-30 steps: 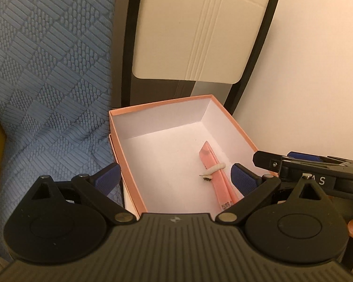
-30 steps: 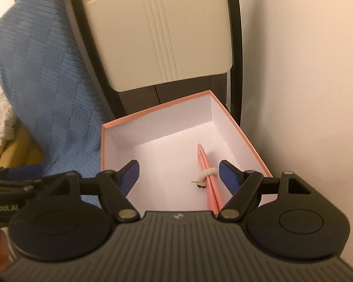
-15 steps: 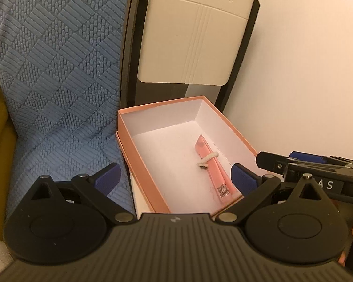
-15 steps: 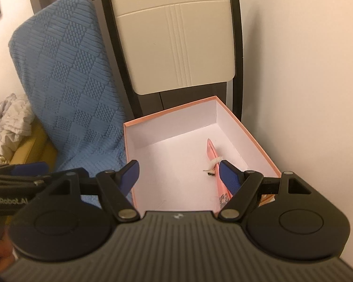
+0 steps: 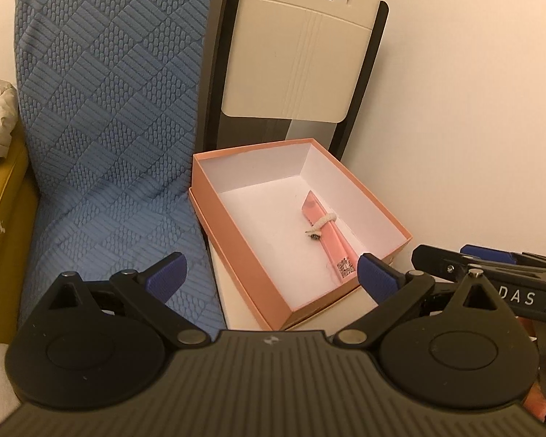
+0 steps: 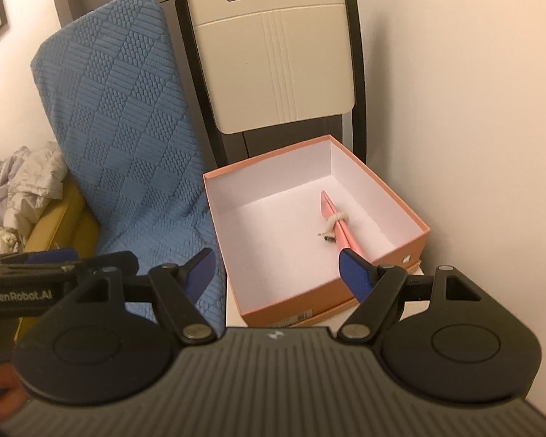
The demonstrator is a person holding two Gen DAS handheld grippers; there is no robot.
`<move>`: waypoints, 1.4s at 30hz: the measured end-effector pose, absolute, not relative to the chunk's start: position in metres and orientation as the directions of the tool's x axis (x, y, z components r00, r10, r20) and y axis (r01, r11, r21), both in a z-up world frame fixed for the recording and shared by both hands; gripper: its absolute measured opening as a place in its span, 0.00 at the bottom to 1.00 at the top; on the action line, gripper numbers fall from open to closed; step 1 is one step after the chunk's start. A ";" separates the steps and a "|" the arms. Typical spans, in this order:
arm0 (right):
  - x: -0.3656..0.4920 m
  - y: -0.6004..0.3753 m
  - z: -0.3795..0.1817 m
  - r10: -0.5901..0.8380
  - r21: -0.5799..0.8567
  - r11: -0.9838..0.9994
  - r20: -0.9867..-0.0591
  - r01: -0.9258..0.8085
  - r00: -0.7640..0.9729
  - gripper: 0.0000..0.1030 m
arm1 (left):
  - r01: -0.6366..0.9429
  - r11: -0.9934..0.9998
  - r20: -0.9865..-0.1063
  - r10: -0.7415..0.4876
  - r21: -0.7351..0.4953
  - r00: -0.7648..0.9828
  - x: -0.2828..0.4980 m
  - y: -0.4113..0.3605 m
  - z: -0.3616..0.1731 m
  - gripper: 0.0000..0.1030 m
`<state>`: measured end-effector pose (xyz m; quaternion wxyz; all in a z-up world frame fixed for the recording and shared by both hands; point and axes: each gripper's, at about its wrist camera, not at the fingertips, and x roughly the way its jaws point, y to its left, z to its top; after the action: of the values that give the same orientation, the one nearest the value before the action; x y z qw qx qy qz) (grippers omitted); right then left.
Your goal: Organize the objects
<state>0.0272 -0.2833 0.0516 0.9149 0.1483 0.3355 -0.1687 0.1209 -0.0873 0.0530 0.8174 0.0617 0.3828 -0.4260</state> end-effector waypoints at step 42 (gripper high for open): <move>0.029 -0.256 0.030 -0.212 0.157 0.890 -0.687 0.427 0.695 0.74 | 0.730 0.656 -0.701 -0.612 -0.191 0.366 0.140 -0.065 0.034 0.99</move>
<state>0.0291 -0.2563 0.0296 0.9076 0.1541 0.3484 -0.1761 0.1402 -0.0648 0.0341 0.8230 0.0760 0.3884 -0.4074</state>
